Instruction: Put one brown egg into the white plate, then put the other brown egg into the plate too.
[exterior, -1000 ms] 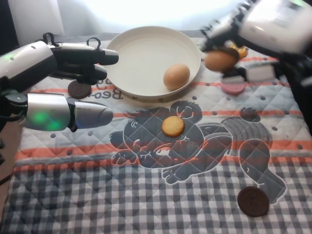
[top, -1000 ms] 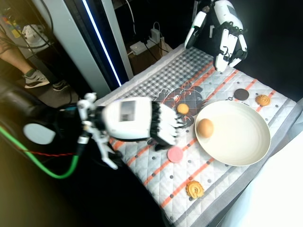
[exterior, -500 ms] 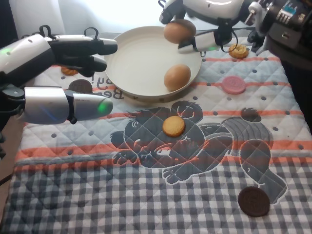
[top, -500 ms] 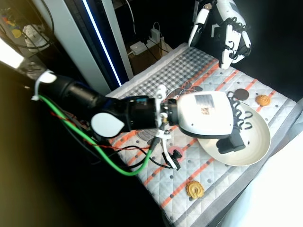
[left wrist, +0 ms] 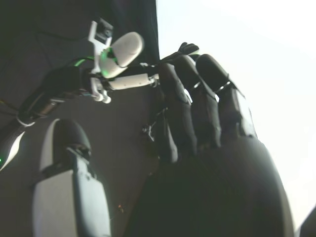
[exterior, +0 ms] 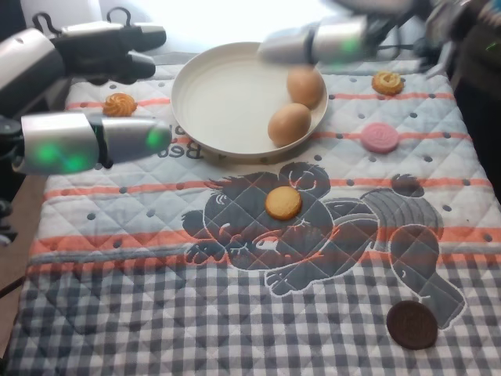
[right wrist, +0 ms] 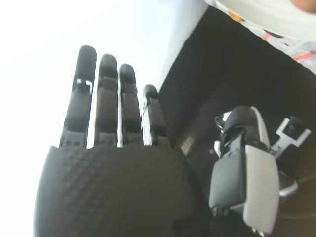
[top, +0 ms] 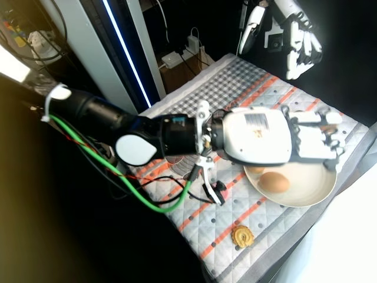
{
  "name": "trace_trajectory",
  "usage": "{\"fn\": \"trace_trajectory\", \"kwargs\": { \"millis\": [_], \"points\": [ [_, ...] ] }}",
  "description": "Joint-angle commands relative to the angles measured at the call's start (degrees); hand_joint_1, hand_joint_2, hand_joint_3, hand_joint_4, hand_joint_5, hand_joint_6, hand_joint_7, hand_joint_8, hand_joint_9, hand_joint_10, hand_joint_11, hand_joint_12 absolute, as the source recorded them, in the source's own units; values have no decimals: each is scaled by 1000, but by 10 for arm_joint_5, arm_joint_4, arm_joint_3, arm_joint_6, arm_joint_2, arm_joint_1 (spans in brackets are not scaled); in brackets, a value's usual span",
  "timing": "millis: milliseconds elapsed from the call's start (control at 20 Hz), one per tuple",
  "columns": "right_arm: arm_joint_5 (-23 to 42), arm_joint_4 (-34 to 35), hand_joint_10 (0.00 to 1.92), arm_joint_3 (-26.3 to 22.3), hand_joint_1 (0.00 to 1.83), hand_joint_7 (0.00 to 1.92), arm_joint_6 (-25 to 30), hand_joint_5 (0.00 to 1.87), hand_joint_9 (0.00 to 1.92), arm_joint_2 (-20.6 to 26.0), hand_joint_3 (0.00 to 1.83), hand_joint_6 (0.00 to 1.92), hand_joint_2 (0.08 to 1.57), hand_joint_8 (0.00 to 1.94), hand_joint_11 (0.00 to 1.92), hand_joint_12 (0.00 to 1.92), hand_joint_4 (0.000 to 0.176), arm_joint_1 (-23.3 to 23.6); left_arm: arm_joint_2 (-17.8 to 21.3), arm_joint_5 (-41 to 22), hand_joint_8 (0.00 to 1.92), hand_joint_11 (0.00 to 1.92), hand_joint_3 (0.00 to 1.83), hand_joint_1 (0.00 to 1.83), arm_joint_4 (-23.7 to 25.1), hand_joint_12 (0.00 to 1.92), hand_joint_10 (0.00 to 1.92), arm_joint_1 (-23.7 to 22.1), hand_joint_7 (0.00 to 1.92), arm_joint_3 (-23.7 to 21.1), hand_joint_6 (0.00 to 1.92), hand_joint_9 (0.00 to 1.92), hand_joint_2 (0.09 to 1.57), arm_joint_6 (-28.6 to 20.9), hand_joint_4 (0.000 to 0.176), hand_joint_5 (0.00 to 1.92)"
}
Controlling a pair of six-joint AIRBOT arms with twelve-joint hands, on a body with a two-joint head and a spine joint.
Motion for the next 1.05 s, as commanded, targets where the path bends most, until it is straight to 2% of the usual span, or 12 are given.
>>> {"fn": "trace_trajectory", "kwargs": {
  "millis": [0, 150, 200, 250, 400, 500, 550, 650, 750, 900, 950, 1000],
  "points": [
    [98, 25, 1, -10, 32, 307, 1, 138, 288, 18, 0, 9, 1033, 2, 0, 657, 152, -9, -1, -103, 2, 0, 0, 699, 6, 1312, 486, -3, 611, -4, 0, 424, 885, -7, 117, 408],
    [204, 79, 0, -76, 27, 308, 1, 150, 269, 90, 0, 2, 1006, 6, 0, 435, 136, -63, 3, -167, 3, 0, 3, 757, 9, 1398, 477, 11, 584, -8, 3, 398, 893, -53, 90, 421],
    [235, 88, 0, -95, 93, 334, 1, 174, 267, 109, 0, 1, 1029, 3, 0, 483, 129, -77, 7, -199, 13, 0, 3, 744, 15, 1509, 516, 24, 614, -8, 12, 430, 899, -91, 39, 461],
    [271, 99, 0, -117, 156, 297, 1, 179, 227, 129, 6, 1, 1053, 0, 0, 498, 129, -97, 10, -226, 10, 15, 1, 674, 21, 1576, 606, 40, 625, -8, 4, 421, 913, -129, 4, 472],
    [356, 136, 16, -162, 188, 356, 1, 185, 284, 160, 12, 4, 1121, 13, 0, 405, 92, -155, 12, -286, 0, 88, 0, 764, 26, 1299, 570, 80, 599, -3, 0, 383, 891, -222, 6, 473],
    [413, 167, 14, -192, 174, 391, 1, 212, 324, 174, 0, 6, 1101, 7, 0, 423, 85, -199, 5, -334, 1, 80, 0, 816, 24, 1234, 429, 105, 600, 12, 0, 435, 878, -306, 12, 477],
    [438, 185, 9, -208, 300, 424, 1, 264, 373, 183, 0, 9, 1011, 5, 0, 558, 101, -224, 1, -354, 0, 57, 1, 832, 21, 1255, 450, 115, 578, 17, 0, 421, 906, -333, 15, 427],
    [495, 220, 2, -236, 338, 423, 1, 283, 376, 201, 0, 3, 946, 4, 0, 661, 98, -275, -6, -389, 14, 85, 1, 755, 15, 1199, 556, 126, 623, 22, 0, 429, 920, -366, 12, 412],
    [558, 256, 0, -255, 267, 368, 1, 297, 311, 212, 15, 2, 1072, 0, 0, 570, 49, -322, -22, -425, 0, 125, 6, 671, 13, 1240, 505, 136, 594, 38, 0, 476, 922, -427, 17, 333],
    [617, 317, 12, -263, 263, 332, 1, 128, 298, 221, 0, 0, 1132, 4, 86, 455, 57, -354, -44, -484, 2, 7, 6, 454, -28, 1473, 483, 150, 594, 74, 0, 494, 952, -507, 0, 174],
    [617, 330, 12, -262, 311, 329, 1, 116, 305, 222, 0, 0, 1129, 2, 77, 446, 83, -355, -51, -502, 0, 1, 18, 380, -45, 1409, 407, 152, 493, 87, 0, 430, 1014, -536, 0, 100],
    [617, 331, 7, -263, 372, 315, 1, 96, 300, 222, 0, 1, 1118, 1, 69, 436, 72, -355, -53, -502, 1, 0, 7, 412, -49, 1408, 258, 151, 490, 92, 1, 487, 1029, -555, 0, 128]
  ]
}}
